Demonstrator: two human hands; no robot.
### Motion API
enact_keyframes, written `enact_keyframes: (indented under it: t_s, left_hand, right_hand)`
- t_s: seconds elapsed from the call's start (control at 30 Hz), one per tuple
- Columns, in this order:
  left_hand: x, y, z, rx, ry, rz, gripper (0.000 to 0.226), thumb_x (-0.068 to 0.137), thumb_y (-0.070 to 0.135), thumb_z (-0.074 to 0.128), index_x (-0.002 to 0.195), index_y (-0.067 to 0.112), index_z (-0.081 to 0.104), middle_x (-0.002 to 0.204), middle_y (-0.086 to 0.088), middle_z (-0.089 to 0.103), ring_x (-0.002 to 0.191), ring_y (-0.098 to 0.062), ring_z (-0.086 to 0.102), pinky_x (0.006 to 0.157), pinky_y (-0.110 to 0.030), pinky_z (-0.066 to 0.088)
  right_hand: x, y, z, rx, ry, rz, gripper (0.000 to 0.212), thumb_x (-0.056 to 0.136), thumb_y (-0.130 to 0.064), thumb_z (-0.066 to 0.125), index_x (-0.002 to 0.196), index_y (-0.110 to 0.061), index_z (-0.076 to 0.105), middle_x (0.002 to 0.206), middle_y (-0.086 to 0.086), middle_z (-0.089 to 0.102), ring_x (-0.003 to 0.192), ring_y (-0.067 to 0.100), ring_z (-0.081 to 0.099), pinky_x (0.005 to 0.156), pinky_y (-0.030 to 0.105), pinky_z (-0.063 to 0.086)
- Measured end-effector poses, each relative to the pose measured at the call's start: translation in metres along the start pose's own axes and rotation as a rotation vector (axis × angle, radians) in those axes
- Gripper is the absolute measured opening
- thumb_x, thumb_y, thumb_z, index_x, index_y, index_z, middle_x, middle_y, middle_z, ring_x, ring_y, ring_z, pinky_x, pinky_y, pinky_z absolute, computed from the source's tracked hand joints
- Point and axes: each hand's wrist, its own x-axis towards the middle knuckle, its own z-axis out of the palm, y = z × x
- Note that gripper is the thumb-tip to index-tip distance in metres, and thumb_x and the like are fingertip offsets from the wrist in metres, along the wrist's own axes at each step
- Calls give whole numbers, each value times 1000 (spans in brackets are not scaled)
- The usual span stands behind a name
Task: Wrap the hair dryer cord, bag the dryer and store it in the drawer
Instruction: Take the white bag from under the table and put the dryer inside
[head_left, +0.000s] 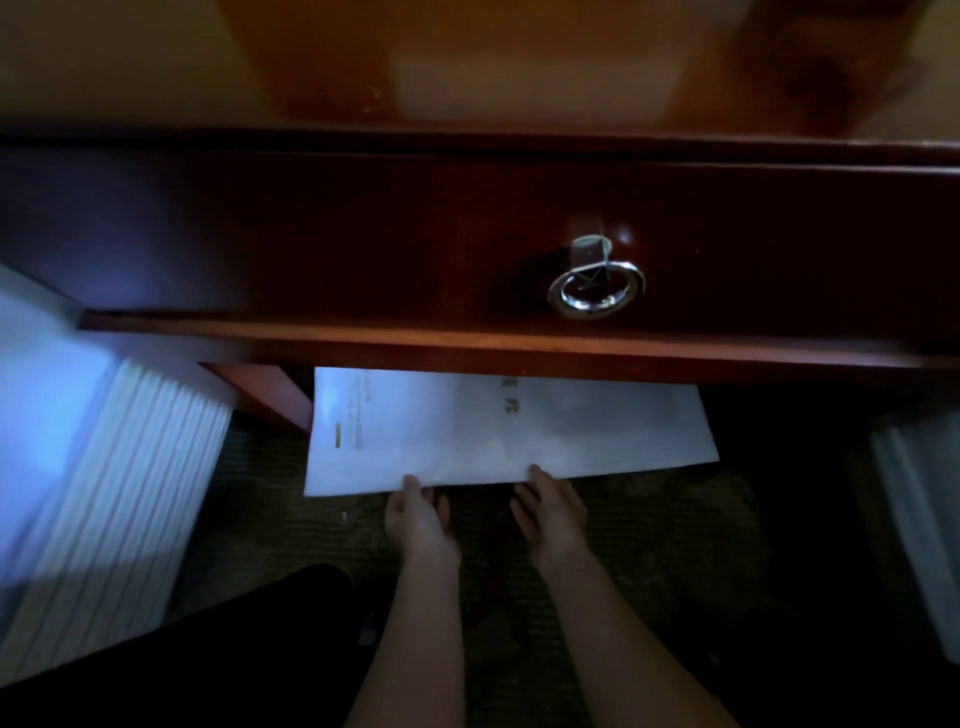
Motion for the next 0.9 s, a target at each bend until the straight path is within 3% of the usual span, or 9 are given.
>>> enact_keyframes:
  t_s: [0.07, 0.13, 0.2, 0.3, 0.37, 0.47, 0.6, 0.8, 0.9]
  left_hand:
    - [0, -5, -13, -104, 31, -15, 17, 98, 14, 42, 107, 13, 57, 124, -15, 57, 91, -18, 56, 77, -31, 46]
    - [1, -6, -22, -199, 64, -35, 32, 97, 12, 39, 126, 8, 53, 133, -19, 54, 85, -21, 56, 71, -31, 49]
    - [-2, -2, -25, -248, 41, -33, 34, 97, 16, 43, 129, 8, 52, 133, -18, 54, 86, -22, 58, 79, -37, 52]
    - [-10, 10, -23, -215, -113, -40, 39, 91, 34, 58, 125, 16, 54, 127, -11, 60, 109, -27, 60, 99, -46, 47]
    - [-18, 16, -20, -127, -176, -38, 46, 86, 27, 67, 128, 17, 53, 122, -9, 63, 110, -28, 61, 97, -48, 49]
    - [-29, 20, -16, 12, -113, 55, 49, 85, 10, 67, 130, 13, 50, 118, -9, 60, 107, -27, 60, 90, -44, 52]
    - [-51, 28, -13, -5, -90, 151, 51, 86, 6, 65, 134, 10, 49, 125, -13, 60, 104, -27, 62, 78, -39, 53]
    - [-115, 57, -18, -89, -141, 238, 36, 87, 8, 65, 121, 6, 54, 117, -11, 61, 103, -27, 62, 81, -39, 51]
    - [-153, 77, -25, -121, -204, 318, 18, 87, 11, 66, 102, 12, 57, 109, -10, 63, 98, -26, 63, 82, -37, 51]
  right_hand:
    - [-3, 7, -8, 116, -103, 56, 45, 77, -27, 73, 118, -19, 56, 116, 6, 62, 107, 22, 58, 94, 37, 47]
    - [-6, 6, -14, 176, -188, 77, 58, 72, -33, 75, 125, -21, 54, 120, 7, 63, 111, 25, 58, 99, 40, 46]
    - [-6, 1, -21, 185, -192, 71, 54, 75, -32, 73, 124, -21, 53, 119, 7, 63, 110, 24, 58, 99, 41, 47]
    - [-9, -12, -29, 212, -154, 73, 51, 82, -21, 69, 128, -19, 49, 117, 9, 61, 111, 25, 56, 100, 42, 45]
    - [-13, -22, -32, 200, -155, 59, 54, 82, -14, 68, 131, -16, 46, 118, 9, 59, 113, 25, 54, 105, 44, 42]
    - [-25, -33, -32, 154, -147, -10, 59, 82, -11, 68, 135, -16, 42, 118, 8, 58, 108, 23, 55, 104, 44, 42]
    - [-52, -44, -30, 124, -103, -150, 58, 82, -12, 68, 133, -19, 41, 110, 3, 59, 106, 22, 56, 101, 39, 43]
    - [-114, -64, -26, 117, -224, -379, 46, 88, -10, 61, 131, -16, 48, 124, 7, 61, 109, 19, 60, 93, 38, 49]
    - [-150, -77, -26, 117, -245, -467, 19, 91, -8, 56, 109, -12, 59, 118, 10, 63, 102, 22, 62, 96, 43, 48]
